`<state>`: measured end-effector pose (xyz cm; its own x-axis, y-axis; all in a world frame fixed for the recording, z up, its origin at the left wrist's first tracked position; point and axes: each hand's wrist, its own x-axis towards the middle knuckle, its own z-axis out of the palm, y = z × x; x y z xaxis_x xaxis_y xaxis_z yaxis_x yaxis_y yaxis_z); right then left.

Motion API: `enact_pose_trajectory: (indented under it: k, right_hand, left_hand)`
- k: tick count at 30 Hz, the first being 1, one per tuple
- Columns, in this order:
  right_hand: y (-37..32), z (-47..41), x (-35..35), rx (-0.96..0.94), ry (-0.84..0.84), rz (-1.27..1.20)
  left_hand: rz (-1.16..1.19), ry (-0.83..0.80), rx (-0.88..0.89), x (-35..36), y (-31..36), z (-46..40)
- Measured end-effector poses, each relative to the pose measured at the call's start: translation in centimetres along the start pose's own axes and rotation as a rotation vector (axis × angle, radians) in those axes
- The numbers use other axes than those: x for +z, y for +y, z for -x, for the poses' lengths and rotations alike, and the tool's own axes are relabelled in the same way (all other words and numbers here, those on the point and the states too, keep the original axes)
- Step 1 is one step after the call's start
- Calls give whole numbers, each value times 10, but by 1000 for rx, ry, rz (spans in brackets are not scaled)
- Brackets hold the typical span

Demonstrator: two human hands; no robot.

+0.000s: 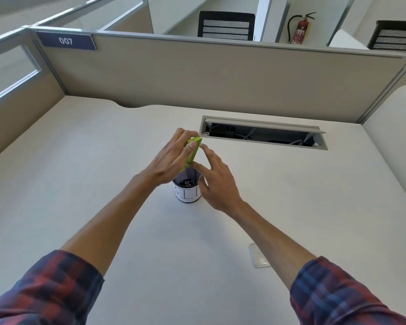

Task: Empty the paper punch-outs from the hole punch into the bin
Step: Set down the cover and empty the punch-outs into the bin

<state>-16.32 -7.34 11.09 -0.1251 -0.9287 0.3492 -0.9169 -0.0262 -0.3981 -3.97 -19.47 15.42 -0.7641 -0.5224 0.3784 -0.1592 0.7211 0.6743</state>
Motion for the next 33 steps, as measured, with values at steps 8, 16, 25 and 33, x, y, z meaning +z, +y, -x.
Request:
enact_pose_trajectory:
  k: [8, 16, 25, 33]
  right_hand:
    - [-2, 3, 2, 11, -11, 20]
    - [-1, 4, 3, 8, -12, 10]
    - [-3, 4, 4, -45, -19, 57]
    - [-3, 7, 3, 44, 176, -47]
  left_hand:
    - [31, 26, 0, -3, -1, -4]
    - [60, 19, -40, -5, 0, -2]
    - [103, 50, -50, -9, 0, -1]
    - [434, 184, -297, -7, -11, 1]
